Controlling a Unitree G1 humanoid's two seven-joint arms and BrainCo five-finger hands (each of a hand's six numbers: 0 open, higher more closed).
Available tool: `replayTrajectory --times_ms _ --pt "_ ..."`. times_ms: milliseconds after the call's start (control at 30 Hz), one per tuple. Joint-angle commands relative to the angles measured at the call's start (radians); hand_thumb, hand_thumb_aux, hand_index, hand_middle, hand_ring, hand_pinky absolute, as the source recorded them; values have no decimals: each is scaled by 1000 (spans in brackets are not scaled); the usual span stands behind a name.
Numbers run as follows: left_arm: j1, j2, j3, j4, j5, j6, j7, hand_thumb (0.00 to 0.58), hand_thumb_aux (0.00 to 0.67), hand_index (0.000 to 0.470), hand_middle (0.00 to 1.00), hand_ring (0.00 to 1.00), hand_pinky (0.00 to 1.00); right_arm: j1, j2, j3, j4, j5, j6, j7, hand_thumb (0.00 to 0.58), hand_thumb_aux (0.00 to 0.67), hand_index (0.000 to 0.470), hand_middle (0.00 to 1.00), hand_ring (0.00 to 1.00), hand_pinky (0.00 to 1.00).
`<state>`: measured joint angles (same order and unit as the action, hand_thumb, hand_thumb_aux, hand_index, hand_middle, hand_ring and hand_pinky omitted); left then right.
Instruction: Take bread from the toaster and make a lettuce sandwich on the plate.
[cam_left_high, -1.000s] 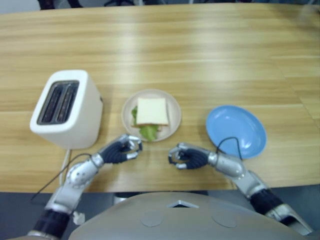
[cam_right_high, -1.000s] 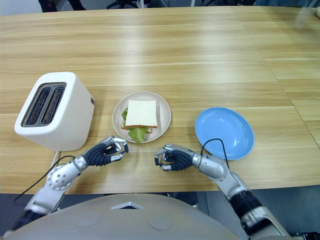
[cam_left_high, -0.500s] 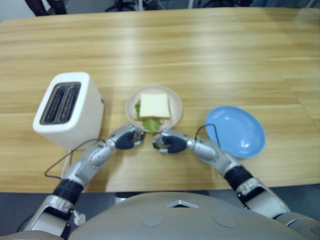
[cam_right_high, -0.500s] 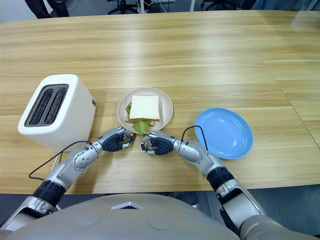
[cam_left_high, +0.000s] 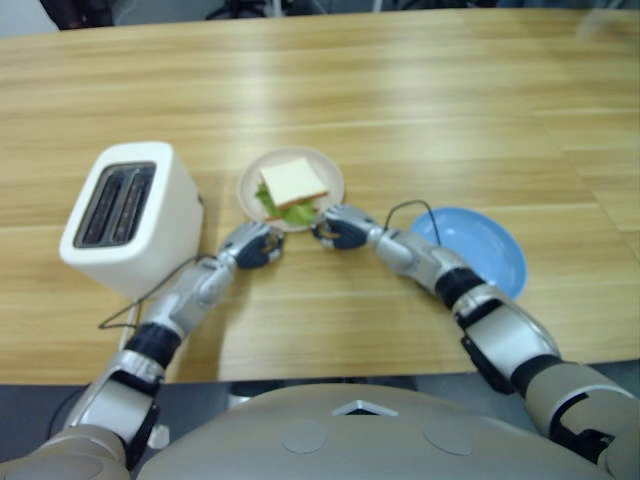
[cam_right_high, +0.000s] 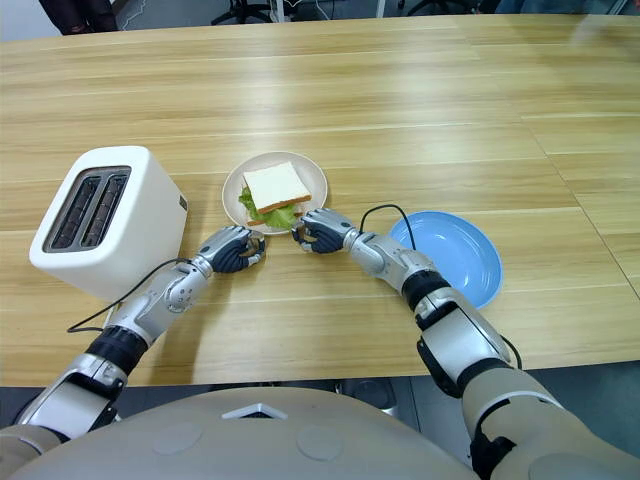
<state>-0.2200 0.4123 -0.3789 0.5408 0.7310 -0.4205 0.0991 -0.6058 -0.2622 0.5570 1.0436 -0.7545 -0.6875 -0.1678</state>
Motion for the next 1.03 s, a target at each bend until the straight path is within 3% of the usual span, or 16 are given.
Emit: replayTrajectory --times_ms 33,233,400,533,767,800,833,867,933,967,1000,1033 --pt "-87 -30 -12 103 12 21 59 580 670 460 1000 1000 1000 -60 41 23 99 -27 38 -72 580 670 460 1000 1000 1000" --pt "-208 -77 -12 246 5 27 193 580 670 460 1000 1000 1000 -102 85 30 157 -14 31 -138 580 670 460 1000 1000 1000" --pt "-196 -77 -26 245 10 5 268 580 670 460 1000 1000 1000 -67 61 4 106 32 -46 -150 580 670 460 1000 1000 1000" --pt "-59 -50 -5 71 -31 -54 282 580 670 460 1000 1000 1000 49 -2 -51 -53 123 -151 -115 580 670 460 1000 1000 1000" --pt "317 -44 87 -352 -310 -252 219 580 670 460 1000 1000 1000 447 -103 -155 -541 544 -227 100 580 670 460 1000 1000 1000" --pt "354 -45 85 -384 -360 -295 200 524 462 317 1000 1000 1000 502 -105 -157 -591 612 -223 131 580 670 460 953 953 953" --pt "392 -46 79 -409 -412 -337 179 524 462 317 1000 1000 1000 558 -111 -149 -640 691 -229 167 580 670 460 953 953 953" --pt "434 -47 64 -428 -485 -375 145 462 368 253 1000 1000 1000 617 -117 -144 -682 752 -243 196 563 554 381 525 525 525" --pt "489 -46 49 -446 -567 -433 94 460 365 251 1000 1000 1000 696 -124 -146 -741 825 -256 249 558 539 370 486 486 486" --pt "510 -44 46 -449 -592 -455 69 297 202 139 882 882 882 729 -124 -151 -761 845 -259 270 447 349 240 129 129 129" --pt "527 -43 48 -449 -612 -476 49 297 202 139 882 882 882 758 -121 -160 -774 858 -263 285 447 349 240 129 129 129" --pt "548 -45 55 -453 -632 -498 35 36 21 14 584 584 584 788 -118 -173 -781 865 -272 293 27 16 11 0 0 0"
